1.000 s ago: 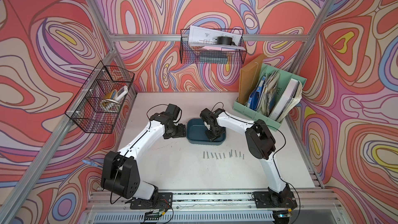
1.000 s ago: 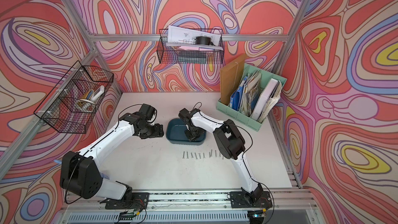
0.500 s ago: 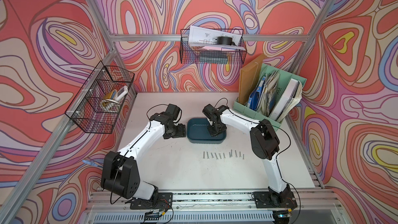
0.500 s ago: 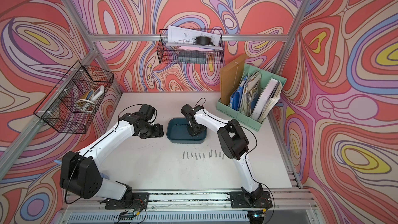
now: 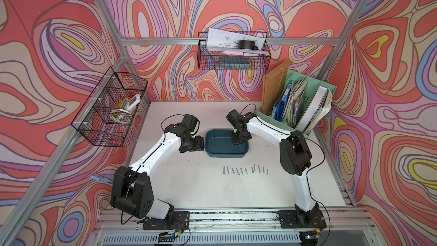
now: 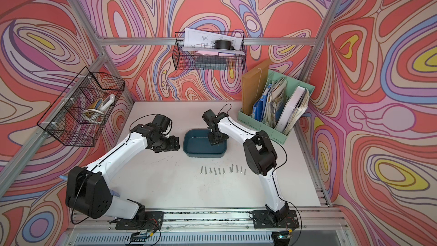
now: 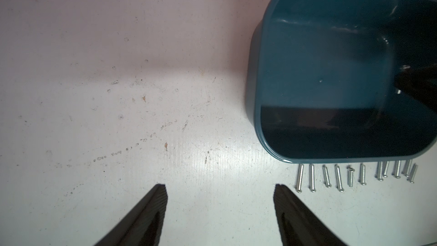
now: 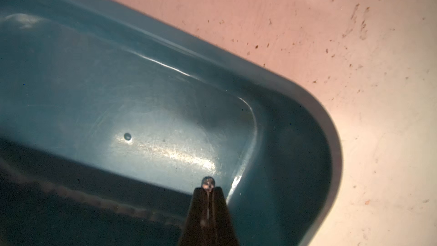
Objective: Take out the screws from the storage box
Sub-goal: Place the screw at the center of the board.
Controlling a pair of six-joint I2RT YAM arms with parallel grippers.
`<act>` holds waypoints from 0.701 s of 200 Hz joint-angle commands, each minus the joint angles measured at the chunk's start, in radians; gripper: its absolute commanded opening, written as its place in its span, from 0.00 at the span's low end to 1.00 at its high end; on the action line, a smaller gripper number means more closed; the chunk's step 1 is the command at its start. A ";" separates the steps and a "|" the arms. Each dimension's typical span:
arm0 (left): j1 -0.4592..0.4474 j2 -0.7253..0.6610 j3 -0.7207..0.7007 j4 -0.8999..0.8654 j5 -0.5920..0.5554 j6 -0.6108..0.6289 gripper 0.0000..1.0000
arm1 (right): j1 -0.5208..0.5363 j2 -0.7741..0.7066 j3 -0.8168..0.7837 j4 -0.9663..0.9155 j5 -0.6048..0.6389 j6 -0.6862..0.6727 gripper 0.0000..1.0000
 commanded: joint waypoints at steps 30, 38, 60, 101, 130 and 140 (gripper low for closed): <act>0.007 -0.026 -0.010 0.024 -0.018 0.002 0.77 | 0.003 -0.162 -0.052 -0.029 0.016 0.056 0.00; 0.007 -0.028 -0.014 0.026 -0.023 -0.002 0.77 | 0.003 -0.189 -0.078 -0.029 0.025 0.066 0.00; 0.007 -0.040 -0.029 0.053 -0.017 -0.003 0.77 | 0.003 -0.278 -0.175 -0.018 0.043 0.098 0.00; 0.007 -0.063 -0.059 0.119 0.009 -0.025 0.77 | 0.003 -0.460 -0.366 -0.015 0.069 0.166 0.00; 0.007 -0.097 -0.093 0.157 0.025 -0.038 0.77 | 0.002 -0.593 -0.530 -0.003 0.088 0.234 0.00; 0.007 -0.110 -0.109 0.166 0.025 -0.041 0.77 | 0.000 -0.630 -0.585 0.005 0.091 0.261 0.00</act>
